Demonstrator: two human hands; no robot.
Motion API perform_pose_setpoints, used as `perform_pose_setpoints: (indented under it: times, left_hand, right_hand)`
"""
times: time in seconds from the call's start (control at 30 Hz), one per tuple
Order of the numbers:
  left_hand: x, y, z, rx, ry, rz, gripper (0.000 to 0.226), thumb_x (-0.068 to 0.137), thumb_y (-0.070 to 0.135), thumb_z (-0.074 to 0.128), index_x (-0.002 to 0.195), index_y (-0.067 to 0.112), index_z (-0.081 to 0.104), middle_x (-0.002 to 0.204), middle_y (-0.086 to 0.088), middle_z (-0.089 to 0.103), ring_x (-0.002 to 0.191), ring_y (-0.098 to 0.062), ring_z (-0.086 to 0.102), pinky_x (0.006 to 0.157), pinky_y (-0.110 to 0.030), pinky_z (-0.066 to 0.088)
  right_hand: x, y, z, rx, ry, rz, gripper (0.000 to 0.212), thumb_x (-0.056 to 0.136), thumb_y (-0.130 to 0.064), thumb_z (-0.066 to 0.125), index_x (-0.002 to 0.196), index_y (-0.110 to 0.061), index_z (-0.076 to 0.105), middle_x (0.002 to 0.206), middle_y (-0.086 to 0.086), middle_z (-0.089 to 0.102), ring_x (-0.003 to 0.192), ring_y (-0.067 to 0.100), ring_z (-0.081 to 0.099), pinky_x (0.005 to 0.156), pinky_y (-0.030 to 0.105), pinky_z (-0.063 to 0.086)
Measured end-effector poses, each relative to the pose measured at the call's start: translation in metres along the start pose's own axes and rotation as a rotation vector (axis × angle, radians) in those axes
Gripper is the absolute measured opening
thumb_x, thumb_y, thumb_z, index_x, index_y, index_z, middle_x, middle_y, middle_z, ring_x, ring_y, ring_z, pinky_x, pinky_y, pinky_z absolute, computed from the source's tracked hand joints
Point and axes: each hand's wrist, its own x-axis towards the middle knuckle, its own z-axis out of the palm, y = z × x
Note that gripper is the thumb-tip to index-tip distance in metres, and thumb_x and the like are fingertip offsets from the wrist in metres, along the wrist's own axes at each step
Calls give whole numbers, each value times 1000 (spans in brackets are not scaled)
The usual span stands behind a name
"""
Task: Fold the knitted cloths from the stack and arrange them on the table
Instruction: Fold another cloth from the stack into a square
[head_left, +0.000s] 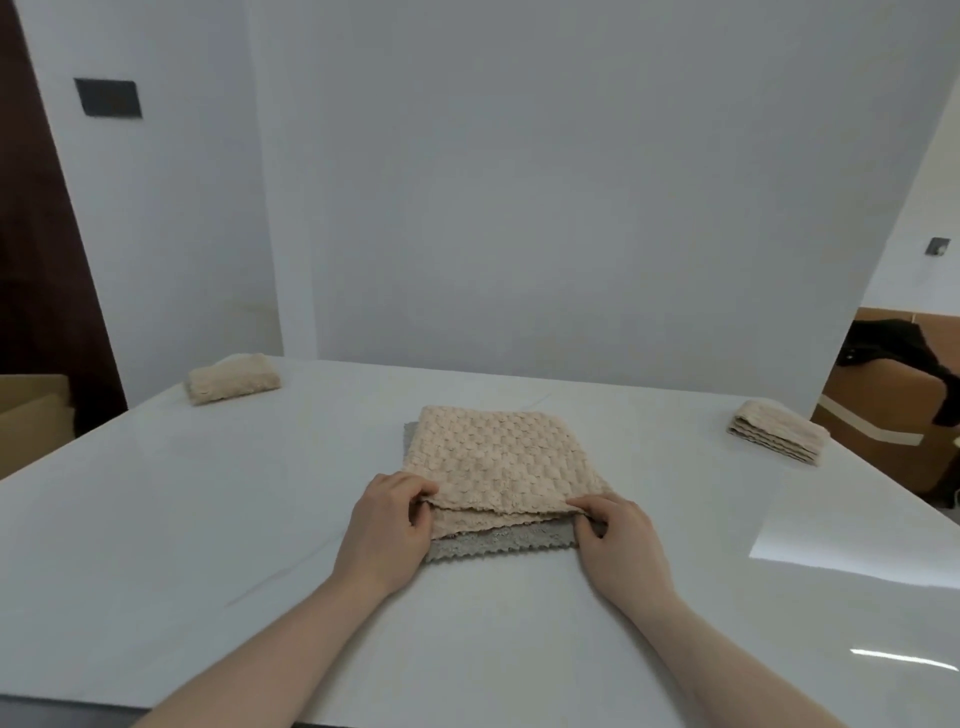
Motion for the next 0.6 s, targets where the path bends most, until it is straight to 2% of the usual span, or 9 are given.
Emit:
perform_pose_setpoints:
  times: [0.07,0.2,0.37,0.47,0.6]
  left_hand:
    - [0,2,-1,0,31,5,20,92,12,64,101,26,74,100,19,68,93,-1,50,86,-15,42]
    - [-2,5,-6,19,32,1,18,94,14,64,102,26,75,102,16,71,96,-2,52,85,-11,34]
    - [11,16,-26,41,-29,28,34,92,4,57,114,24,74,114,12,71,114,-9,56,99,-12,35]
    - [34,36,-52,57,4,90,34,94,1,55,114,21,74,114,9,71,114,-11,56,104,-20,40]
    - [61,68,-92,64,91,159,30,95,3,57,112,21,75,111,7,72,112,-14,56,99,-21,41]
  right_hand:
    - [0,0,0,-5,11,-8,23,95,-23,60,109,-31,76,109,-19,68,106,11,58,87,21,39]
    - [-2,-3,-3,-15,49,-27,23,96,-24,60,109,-31,76,111,-20,69,105,10,58,88,21,40]
    - [4,-13,-18,65,91,-22,24,96,-18,61,109,-31,76,113,-18,69,108,12,60,98,28,46]
    - [22,-34,-39,166,135,-16,26,94,-10,61,106,-25,77,108,-12,72,103,12,65,95,30,50]
    - [46,-73,-86,243,189,-25,26,96,-9,57,107,-21,77,105,-8,74,100,11,66,96,29,51]
